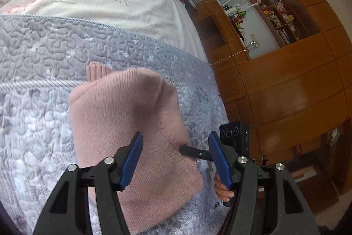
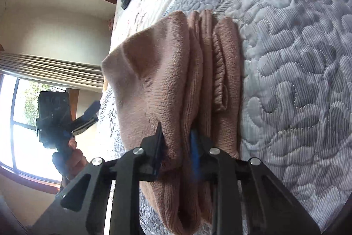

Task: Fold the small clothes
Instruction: 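Release the sweater and press the folded stack flat with both grippers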

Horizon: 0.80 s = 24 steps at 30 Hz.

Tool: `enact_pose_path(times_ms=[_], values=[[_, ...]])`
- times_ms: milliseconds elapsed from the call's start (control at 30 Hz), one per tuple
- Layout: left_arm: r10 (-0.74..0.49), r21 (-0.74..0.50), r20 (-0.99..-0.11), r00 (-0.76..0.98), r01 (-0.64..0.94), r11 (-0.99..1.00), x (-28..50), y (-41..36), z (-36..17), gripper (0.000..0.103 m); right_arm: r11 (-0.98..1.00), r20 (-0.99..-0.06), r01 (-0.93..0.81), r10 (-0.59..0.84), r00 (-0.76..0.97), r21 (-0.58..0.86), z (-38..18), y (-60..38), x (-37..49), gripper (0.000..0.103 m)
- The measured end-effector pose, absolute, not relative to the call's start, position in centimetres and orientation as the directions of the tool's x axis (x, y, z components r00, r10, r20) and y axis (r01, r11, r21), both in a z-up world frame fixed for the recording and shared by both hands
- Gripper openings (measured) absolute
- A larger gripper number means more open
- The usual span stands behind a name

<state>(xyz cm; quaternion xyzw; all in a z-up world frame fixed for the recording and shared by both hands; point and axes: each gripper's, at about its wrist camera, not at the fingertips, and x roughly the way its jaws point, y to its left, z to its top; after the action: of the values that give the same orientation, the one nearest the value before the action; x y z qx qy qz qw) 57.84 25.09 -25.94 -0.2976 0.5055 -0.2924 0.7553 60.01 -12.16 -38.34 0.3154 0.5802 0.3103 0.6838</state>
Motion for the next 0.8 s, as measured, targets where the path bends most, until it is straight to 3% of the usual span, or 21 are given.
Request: enact_pose_path(times_ms=[67,167,333,433,533,600,633,733,800], values=[[-0.695,-0.717,-0.642,0.324,0.07,0.694,60.2,26.0,-28.1,0.06,0.623,-0.618,-0.009,0.777,0.119,0.782,-39.9,-12.7,60.1,0.019],[-0.675,-0.712,-0.676,0.296,-0.024,0.702,61.7,26.6,-32.1,0.042,0.64,-0.634,-0.024,0.766,0.109,0.768,-40.3,-13.0,59.5,0.019],[-0.677,-0.7,-0.666,0.314,0.05,0.712,61.0,26.5,-29.8,0.043,0.683,-0.661,-0.138,0.729,0.177,0.717,-35.5,-14.1,59.2,0.026],[-0.718,-0.72,-0.609,0.336,0.146,0.679,60.7,26.5,-27.3,0.044,0.65,-0.602,-0.195,0.757,0.252,0.735,-31.7,-13.7,61.7,0.028],[-0.708,-0.71,-0.633,0.314,0.129,0.692,62.3,26.0,-28.1,0.045,0.615,-0.584,-0.253,0.788,0.194,0.746,-31.8,-10.0,65.4,0.043],[-0.697,-0.704,-0.659,0.282,0.095,0.704,63.4,25.6,-29.9,0.044,0.632,-0.614,-0.24,0.774,0.154,0.737,-33.9,-7.5,67.7,0.043],[-0.694,-0.706,-0.663,0.28,0.073,0.704,63.7,25.7,-30.8,0.042,0.644,-0.633,-0.228,0.763,0.128,0.73,-35.2,-6.7,68.6,0.042],[-0.712,-0.748,-0.629,0.312,0.005,0.664,63.9,26.4,-32.8,0.032,0.697,-0.686,-0.167,0.717,0.124,0.698,-38.6,-7.1,70.5,0.0],[-0.727,-0.777,-0.604,0.327,-0.039,0.629,63.5,27.2,-34.3,0.013,0.64,-0.63,-0.096,0.768,0.12,0.762,-40.6,-9.2,70.9,0.0]])
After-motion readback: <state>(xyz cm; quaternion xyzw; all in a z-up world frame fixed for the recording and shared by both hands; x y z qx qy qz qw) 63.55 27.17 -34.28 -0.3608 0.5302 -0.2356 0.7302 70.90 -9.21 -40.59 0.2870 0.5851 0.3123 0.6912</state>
